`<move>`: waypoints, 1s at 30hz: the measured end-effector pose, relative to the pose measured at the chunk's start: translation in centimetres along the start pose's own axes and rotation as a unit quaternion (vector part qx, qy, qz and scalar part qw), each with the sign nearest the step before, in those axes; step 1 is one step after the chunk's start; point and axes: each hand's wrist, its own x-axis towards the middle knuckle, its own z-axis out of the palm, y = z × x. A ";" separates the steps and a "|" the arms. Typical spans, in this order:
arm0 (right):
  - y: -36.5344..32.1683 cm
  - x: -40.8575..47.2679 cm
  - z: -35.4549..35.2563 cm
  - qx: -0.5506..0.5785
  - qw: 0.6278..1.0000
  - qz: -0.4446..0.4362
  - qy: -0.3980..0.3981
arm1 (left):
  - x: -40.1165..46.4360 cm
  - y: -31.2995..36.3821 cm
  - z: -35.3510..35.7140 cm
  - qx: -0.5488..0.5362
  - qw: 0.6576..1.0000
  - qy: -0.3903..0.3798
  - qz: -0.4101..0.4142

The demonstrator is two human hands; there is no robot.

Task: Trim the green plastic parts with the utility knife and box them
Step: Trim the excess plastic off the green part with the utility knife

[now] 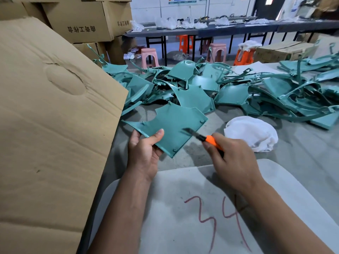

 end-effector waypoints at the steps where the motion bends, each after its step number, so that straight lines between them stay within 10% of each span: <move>1: 0.5 0.2 -0.1 -0.005 0.999 0.022 0.029 | -0.1 0.0 0.0 -0.002 1.000 -0.004 -0.005; 8: 4.0 0.8 -0.9 -0.074 0.965 0.221 0.124 | -0.8 0.5 0.2 -0.017 0.998 -0.050 -0.030; 14: 2.0 0.4 -0.7 0.092 0.988 -0.016 0.120 | -0.7 0.1 0.3 0.001 0.999 -0.029 -0.029; 21: 2.6 0.6 -0.7 0.024 0.975 0.165 0.146 | -0.2 0.3 -0.8 0.085 0.993 -0.085 0.010; 30: 1.4 1.0 -0.8 0.437 0.884 0.163 -0.044 | -0.6 -2.0 0.0 0.250 0.939 -0.173 0.163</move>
